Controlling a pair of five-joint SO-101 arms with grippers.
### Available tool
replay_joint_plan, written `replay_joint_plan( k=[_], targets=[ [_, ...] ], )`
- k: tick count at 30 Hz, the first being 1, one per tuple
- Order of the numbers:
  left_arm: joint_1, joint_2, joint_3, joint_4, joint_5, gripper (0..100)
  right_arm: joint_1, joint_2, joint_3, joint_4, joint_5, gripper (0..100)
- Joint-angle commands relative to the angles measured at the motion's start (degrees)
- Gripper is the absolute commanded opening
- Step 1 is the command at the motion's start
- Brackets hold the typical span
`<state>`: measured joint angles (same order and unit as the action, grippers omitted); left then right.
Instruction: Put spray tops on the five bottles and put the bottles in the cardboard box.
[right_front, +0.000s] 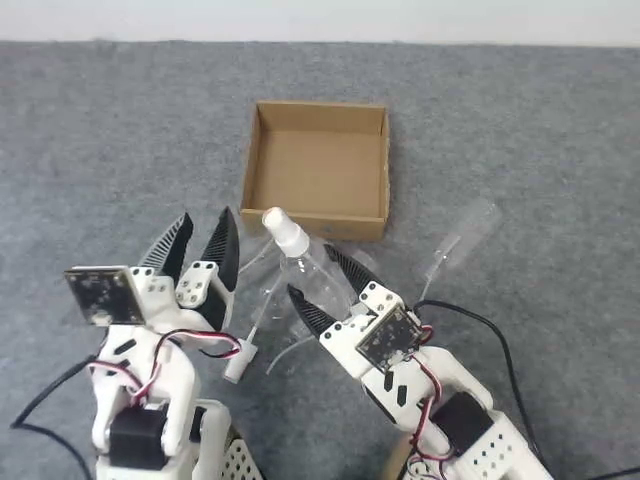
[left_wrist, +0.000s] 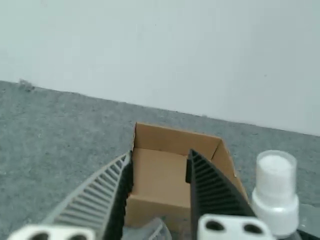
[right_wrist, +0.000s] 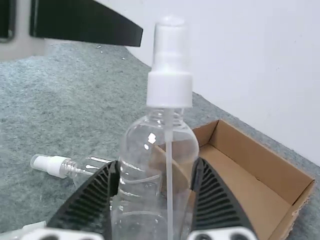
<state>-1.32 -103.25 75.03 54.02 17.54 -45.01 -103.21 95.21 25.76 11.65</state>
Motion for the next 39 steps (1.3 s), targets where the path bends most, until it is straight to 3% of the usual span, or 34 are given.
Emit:
replay_joint_plan(
  k=[1,5,10,19,28,39],
  targets=[
    [0.0,-0.9,-0.2,-2.3,0.5,16,0.7,-0.7,-0.4,-1.4,-0.7,0.6],
    [0.4,-0.9,-0.2,-2.3,0.6,16,0.4,-0.7,-0.5,-1.5,-0.7,0.6],
    [7.3,-0.9,-0.2,-2.0,-0.1,16,0.3,-0.7,-0.8,-1.4,-0.7,0.6],
    [8.7,-0.7,-0.1,-2.1,-2.5,16,0.3,-0.7,-0.9,-1.3,-0.7,0.6],
    [17.1,-0.8,1.8,-2.2,-6.3,16,0.3,-0.7,-0.8,-1.2,-0.7,0.6],
    [18.2,-0.8,2.0,-2.0,-6.4,16,0.3,-0.7,-0.4,-1.4,-0.7,0.6]
  ],
)
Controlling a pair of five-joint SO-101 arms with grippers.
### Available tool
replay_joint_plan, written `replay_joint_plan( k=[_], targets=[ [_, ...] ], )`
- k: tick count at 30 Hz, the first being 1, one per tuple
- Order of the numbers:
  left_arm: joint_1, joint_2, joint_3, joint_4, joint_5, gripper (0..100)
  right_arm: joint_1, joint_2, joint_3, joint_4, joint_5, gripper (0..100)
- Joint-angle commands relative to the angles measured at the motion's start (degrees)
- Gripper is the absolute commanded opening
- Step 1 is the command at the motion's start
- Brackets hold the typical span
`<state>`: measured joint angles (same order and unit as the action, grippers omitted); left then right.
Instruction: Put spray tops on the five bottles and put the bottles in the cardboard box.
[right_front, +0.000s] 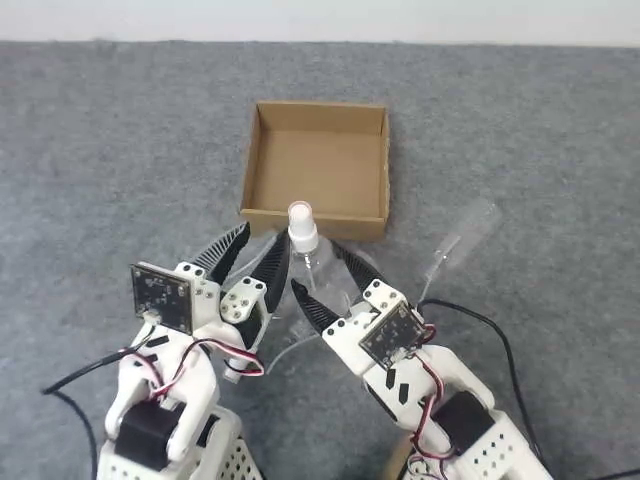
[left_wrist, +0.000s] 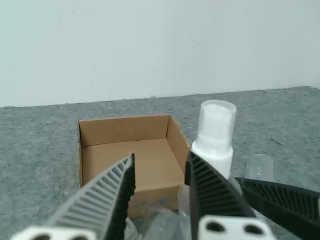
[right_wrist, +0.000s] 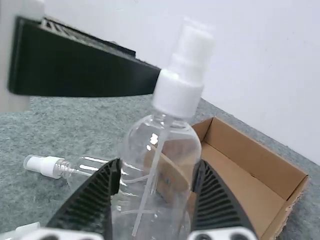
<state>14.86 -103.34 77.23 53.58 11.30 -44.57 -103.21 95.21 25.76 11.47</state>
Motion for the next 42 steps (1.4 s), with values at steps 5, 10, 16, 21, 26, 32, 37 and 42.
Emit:
replay_joint_plan(
  k=[5,10,16,21,26,32,37,42],
  targets=[
    [7.2,-0.7,-0.2,0.2,-3.9,16,-0.1,-0.7,-0.4,-1.2,-0.5,0.6],
    [7.6,-0.7,-0.2,0.4,-4.4,16,-0.1,-0.7,-0.4,-1.1,-0.5,0.6],
    [7.3,-0.7,-0.6,0.5,-4.2,16,0.0,-0.7,-0.4,-1.0,-0.4,0.6],
    [6.0,-0.7,-0.7,0.5,-4.1,16,0.1,-0.7,-0.3,-0.9,-0.3,0.6],
    [0.8,-0.8,-2.2,0.4,-4.1,16,0.2,-0.7,-0.2,-0.8,-0.1,0.6],
    [-3.8,-0.8,-2.2,0.0,-4.1,16,2.4,-0.7,0.4,-0.8,-0.3,0.6],
    [-8.0,-0.8,-2.1,-3.6,-4.1,16,5.6,-0.7,0.8,-0.8,-0.5,0.6],
    [-16.7,-0.8,-1.8,-4.4,-4.6,16,5.8,-0.7,1.2,-0.8,-0.5,0.6]
  ],
)
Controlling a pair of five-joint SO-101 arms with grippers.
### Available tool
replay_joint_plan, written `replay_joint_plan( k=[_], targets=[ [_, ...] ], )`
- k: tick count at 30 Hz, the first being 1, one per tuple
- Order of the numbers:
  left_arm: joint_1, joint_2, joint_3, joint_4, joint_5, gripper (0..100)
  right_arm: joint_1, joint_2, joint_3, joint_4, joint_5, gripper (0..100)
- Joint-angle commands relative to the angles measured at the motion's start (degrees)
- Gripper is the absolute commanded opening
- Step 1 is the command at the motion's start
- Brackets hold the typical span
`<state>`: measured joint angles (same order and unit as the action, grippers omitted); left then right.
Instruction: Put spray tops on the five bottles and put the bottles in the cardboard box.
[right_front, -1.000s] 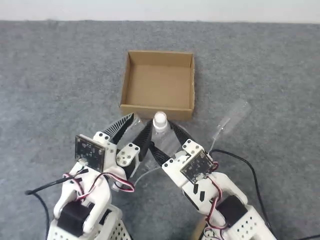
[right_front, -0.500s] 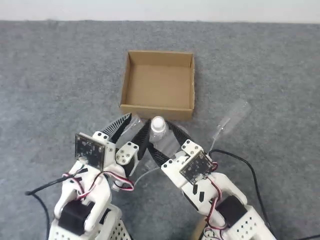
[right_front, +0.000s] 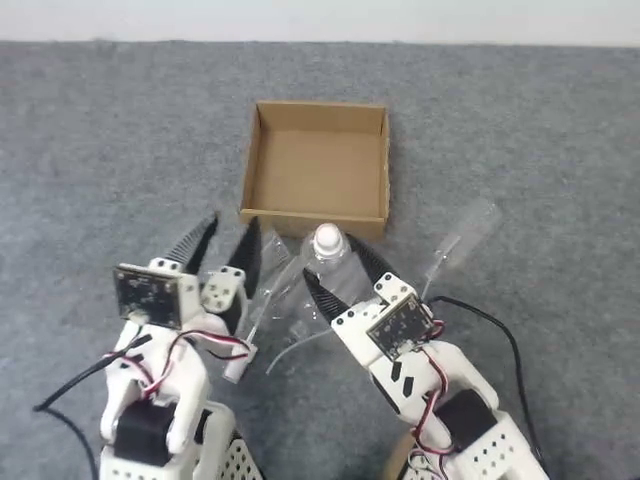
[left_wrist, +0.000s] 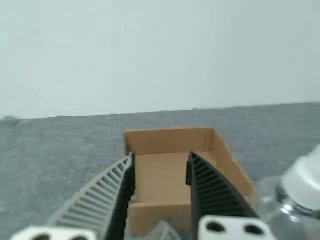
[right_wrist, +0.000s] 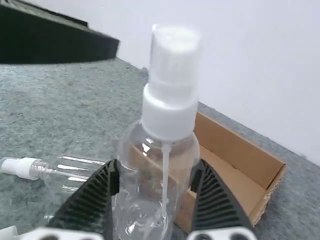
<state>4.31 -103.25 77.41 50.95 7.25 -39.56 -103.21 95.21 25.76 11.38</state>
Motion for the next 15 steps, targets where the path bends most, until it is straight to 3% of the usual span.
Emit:
replay_joint_plan(
  k=[1,6,15],
  targets=[
    [-8.1,-0.9,-1.9,-1.7,-0.4,16,0.8,-0.7,1.2,-0.8,-0.4,0.6],
    [-14.2,-0.9,-1.9,0.4,-0.2,16,0.8,-0.6,1.2,-0.7,-0.4,0.6],
    [-14.7,-0.9,6.1,1.4,-0.6,16,0.9,-0.7,1.2,2.3,-0.7,0.6]
  ],
)
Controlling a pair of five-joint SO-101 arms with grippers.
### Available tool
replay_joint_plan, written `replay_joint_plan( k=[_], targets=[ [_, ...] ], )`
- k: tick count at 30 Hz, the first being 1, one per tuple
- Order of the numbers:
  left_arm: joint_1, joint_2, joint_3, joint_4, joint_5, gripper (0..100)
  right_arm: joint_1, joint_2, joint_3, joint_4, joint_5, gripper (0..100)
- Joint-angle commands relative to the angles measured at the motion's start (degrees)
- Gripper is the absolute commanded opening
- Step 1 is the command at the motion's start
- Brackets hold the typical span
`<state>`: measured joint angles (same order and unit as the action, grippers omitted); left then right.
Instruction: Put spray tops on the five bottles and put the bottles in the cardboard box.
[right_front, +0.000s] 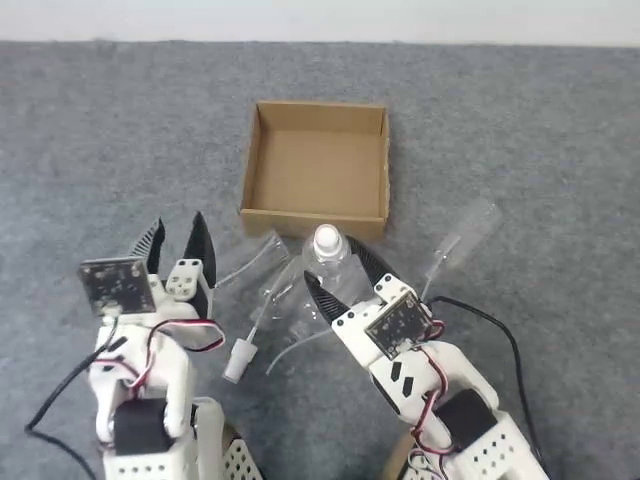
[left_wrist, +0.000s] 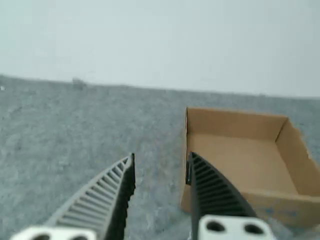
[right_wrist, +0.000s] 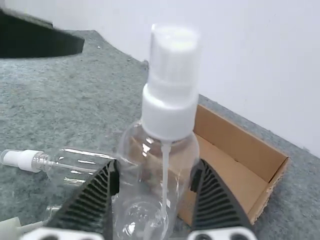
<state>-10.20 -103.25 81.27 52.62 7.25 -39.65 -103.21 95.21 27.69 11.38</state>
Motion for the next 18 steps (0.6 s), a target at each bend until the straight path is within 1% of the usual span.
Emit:
replay_joint_plan(
  k=[1,5,7,10,15,18],
  targets=[
    [-0.2,-0.9,2.9,-0.3,-0.6,16,1.0,-0.7,1.2,0.4,-1.7,0.6],
    [-0.2,-0.9,4.2,-0.3,-0.6,16,1.0,-0.7,1.2,0.4,-7.5,0.6],
    [-0.2,-0.9,5.3,-0.3,-0.6,16,1.1,-0.7,1.2,0.4,-9.1,0.6],
    [-0.2,-0.9,6.5,-0.3,-0.8,16,2.8,-0.7,1.2,0.4,-9.1,0.6],
    [-0.2,-0.9,7.4,-0.2,-4.4,16,6.5,-0.7,0.6,-0.2,-9.3,0.6],
    [-0.3,-0.9,7.4,-0.2,-4.7,16,6.5,-0.7,-1.1,0.3,-9.3,0.6]
  ],
)
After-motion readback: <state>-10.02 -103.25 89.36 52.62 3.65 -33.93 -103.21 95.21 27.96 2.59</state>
